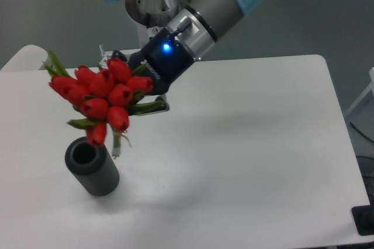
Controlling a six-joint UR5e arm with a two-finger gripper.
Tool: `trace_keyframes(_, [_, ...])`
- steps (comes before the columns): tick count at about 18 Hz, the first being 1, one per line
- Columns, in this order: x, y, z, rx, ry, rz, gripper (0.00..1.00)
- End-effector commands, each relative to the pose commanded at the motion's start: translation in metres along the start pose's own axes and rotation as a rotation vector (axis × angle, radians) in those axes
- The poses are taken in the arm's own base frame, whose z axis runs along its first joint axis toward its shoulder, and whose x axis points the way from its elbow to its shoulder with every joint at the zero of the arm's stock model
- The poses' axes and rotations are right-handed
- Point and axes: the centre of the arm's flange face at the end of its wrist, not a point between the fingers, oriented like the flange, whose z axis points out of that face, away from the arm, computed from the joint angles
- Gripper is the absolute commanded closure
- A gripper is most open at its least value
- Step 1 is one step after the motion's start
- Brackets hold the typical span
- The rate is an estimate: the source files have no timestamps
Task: Pick up the flowers from the vase
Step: 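Lift the tulip bunch up out of the grey vase, then carry the held tulips away from the vase and lower them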
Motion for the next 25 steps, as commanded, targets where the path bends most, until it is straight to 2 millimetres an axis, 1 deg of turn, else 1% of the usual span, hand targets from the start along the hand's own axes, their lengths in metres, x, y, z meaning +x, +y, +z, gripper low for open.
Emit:
trace_keyframes(4, [-0.016, 0.019, 0.003, -0.216, -0.094, 0.070, 0.79])
trace_keyframes(7, [-0.029, 0.029, 0.002, -0.348, -0.147, 0.095, 0.79])
trace_keyframes(9, [-0.038, 0.042, 0.006, -0.450, -0.166, 0.126, 0.79])
trace_keyframes(11, [-0.043, 0.052, 0.010, -0.533, -0.174, 0.161, 0.79])
trace_keyframes(15, [-0.053, 0.070, 0.012, -0.671, -0.204, 0.152, 0.79])
trace_keyframes(16, [-0.057, 0.078, 0.013, -0.710, -0.200, 0.138, 0.79])
trace_keyframes(17, [-0.061, 0.080, 0.017, -0.740, -0.192, 0.133, 0.78])
trace_keyframes(21, [-0.082, 0.096, 0.025, -0.835, -0.182, 0.109, 0.79])
trace_keyframes(25, [-0.103, 0.112, 0.039, -0.940, -0.188, 0.111, 0.78])
